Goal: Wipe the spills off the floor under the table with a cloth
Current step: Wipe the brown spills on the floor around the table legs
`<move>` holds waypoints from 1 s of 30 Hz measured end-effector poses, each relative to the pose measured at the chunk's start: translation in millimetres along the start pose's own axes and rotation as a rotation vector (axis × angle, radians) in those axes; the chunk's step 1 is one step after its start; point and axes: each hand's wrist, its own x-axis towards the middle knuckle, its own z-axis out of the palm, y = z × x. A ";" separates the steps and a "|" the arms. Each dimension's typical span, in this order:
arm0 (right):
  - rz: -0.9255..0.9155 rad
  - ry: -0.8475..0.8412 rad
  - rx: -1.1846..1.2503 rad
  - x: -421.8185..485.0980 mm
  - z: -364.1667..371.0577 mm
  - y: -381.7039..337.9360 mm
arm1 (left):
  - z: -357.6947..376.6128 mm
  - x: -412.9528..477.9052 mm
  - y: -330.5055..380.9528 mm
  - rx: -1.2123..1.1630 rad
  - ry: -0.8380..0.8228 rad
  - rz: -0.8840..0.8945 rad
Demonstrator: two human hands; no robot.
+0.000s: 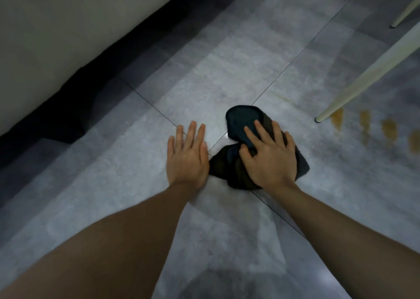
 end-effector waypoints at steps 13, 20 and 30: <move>-0.181 0.034 -0.001 -14.1 5.8 -4.5 | 1.9 -0.5 0.0 0.037 -0.045 -0.028; -0.010 0.037 0.028 50.6 11.2 -52.4 | 3.8 5.3 -2.3 0.082 -0.084 -0.006; 0.146 0.064 0.039 28.7 -3.0 24.1 | 0.2 3.5 1.8 0.070 -0.056 -0.013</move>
